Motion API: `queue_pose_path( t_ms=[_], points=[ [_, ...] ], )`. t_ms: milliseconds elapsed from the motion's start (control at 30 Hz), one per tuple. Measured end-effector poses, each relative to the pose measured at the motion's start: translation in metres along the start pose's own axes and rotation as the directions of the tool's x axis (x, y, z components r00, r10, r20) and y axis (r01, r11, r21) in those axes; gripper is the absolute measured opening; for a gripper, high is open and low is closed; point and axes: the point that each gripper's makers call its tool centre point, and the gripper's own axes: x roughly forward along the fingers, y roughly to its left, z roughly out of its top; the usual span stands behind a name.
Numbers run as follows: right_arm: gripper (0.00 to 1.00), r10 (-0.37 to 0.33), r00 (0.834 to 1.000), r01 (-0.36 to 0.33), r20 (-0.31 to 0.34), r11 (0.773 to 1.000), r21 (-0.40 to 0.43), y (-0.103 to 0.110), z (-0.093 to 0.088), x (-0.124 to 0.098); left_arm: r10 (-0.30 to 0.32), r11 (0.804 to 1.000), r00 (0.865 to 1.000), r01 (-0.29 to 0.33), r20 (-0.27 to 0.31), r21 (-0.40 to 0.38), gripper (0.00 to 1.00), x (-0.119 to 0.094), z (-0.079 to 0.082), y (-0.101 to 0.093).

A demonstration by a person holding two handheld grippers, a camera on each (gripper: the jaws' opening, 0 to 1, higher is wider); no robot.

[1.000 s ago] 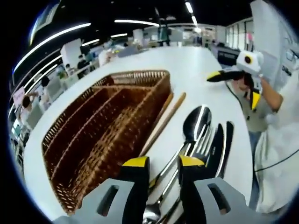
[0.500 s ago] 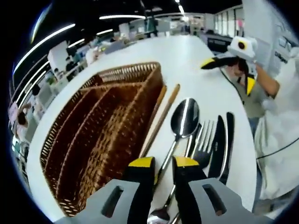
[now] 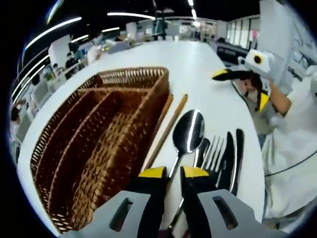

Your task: Arrange the knives, forks, and spoons in their matching storage slots by inserting each utensil handle-first until every utensil is classified and aligned in the correct compartment

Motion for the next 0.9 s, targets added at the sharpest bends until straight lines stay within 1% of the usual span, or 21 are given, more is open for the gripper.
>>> queue_pose_path(
  t_ms=[67, 100, 133, 200, 267, 367, 433, 467, 500, 533, 567, 600, 633, 667, 733, 767, 800, 900],
  points=[
    [0.87, -0.001, 1.0, 0.001, -0.002, 1.0, 0.003, 0.0, -0.001, 0.0, -0.005, 0.999, 1.0, 0.005, 0.011, -0.032, 0.11, 0.0, 0.0, -0.001],
    [0.87, 0.002, 1.0, -0.002, -0.001, 1.0, 0.005, 0.0, -0.001, 0.0, -0.007, 1.0, 1.0, 0.007, 0.016, -0.029, 0.1, 0.0, -0.001, -0.002],
    [0.87, 0.003, 1.0, -0.003, 0.0, 1.0, 0.006, 0.001, -0.001, 0.001, -0.011, 1.0, 0.999, 0.011, 0.03, -0.007, 0.09, 0.0, 0.0, -0.004],
    [0.87, 0.005, 1.0, -0.005, -0.001, 1.0, 0.005, 0.002, 0.0, 0.002, -0.021, 1.0, 0.999, 0.022, 0.039, -0.003, 0.07, 0.0, 0.0, -0.005],
    [0.87, 0.006, 1.0, -0.006, -0.002, 1.0, 0.0, 0.002, 0.0, 0.002, -0.041, 0.999, 0.998, 0.041, 0.054, 0.001, 0.07, 0.001, 0.0, -0.008],
    [0.86, 0.007, 1.0, -0.007, -0.006, 1.0, 0.003, 0.003, -0.002, 0.002, -0.058, 0.998, 0.997, 0.056, 0.054, 0.037, 0.06, 0.003, 0.002, -0.011],
    [0.86, 0.003, 1.0, -0.003, -0.007, 1.0, 0.008, 0.003, -0.003, 0.001, -0.061, 0.997, 0.997, 0.058, 0.051, 0.045, 0.06, 0.004, 0.002, -0.01],
    [0.86, 0.002, 1.0, -0.002, -0.003, 1.0, 0.013, 0.003, -0.003, 0.001, -0.059, 0.996, 0.997, 0.056, 0.052, 0.066, 0.05, 0.004, 0.003, -0.011],
    [0.86, 0.004, 1.0, -0.004, 0.0, 1.0, 0.017, 0.003, -0.003, 0.001, -0.052, 0.992, 0.997, 0.044, 0.062, 0.119, 0.04, 0.005, 0.005, -0.007],
    [0.86, 0.007, 1.0, -0.007, 0.005, 1.0, 0.024, 0.004, -0.003, 0.001, -0.044, 0.975, 0.995, 0.024, 0.085, 0.221, 0.03, 0.006, 0.008, -0.006],
    [0.86, 0.008, 1.0, -0.008, 0.005, 1.0, 0.025, 0.004, -0.003, 0.001, -0.058, 0.961, 0.993, 0.028, 0.101, 0.276, 0.03, 0.007, 0.009, -0.007],
    [0.86, 0.009, 1.0, -0.009, 0.002, 1.0, 0.026, 0.004, -0.004, 0.001, -0.055, 0.972, 0.994, 0.032, 0.091, 0.232, 0.03, 0.007, 0.006, -0.007],
    [0.86, 0.009, 1.0, -0.009, 0.0, 1.0, 0.024, 0.004, -0.005, 0.001, -0.057, 0.978, 0.994, 0.037, 0.093, 0.205, 0.03, 0.005, 0.006, 0.0],
    [0.86, 0.006, 1.0, -0.006, -0.001, 1.0, 0.024, 0.003, -0.004, 0.0, -0.06, 0.981, 0.994, 0.042, 0.092, 0.191, 0.03, 0.005, 0.006, 0.002],
    [0.86, 0.005, 1.0, -0.005, 0.0, 1.0, 0.026, 0.003, -0.004, 0.0, -0.064, 0.978, 0.994, 0.044, 0.089, 0.202, 0.03, 0.005, 0.006, 0.009],
    [0.86, 0.005, 1.0, -0.005, 0.003, 1.0, 0.027, 0.002, -0.003, -0.001, -0.062, 0.976, 0.994, 0.042, 0.086, 0.212, 0.02, 0.005, 0.006, 0.01],
    [0.86, 0.003, 1.0, -0.004, 0.007, 1.0, 0.03, 0.002, -0.002, -0.001, -0.059, 0.973, 0.995, 0.04, 0.079, 0.226, 0.02, 0.007, 0.006, 0.007],
    [0.86, 0.004, 1.0, -0.004, 0.002, 1.0, 0.03, 0.002, -0.002, 0.0, -0.058, 0.973, 0.997, 0.044, 0.059, 0.225, 0.02, 0.008, 0.006, 0.012]
  ],
)
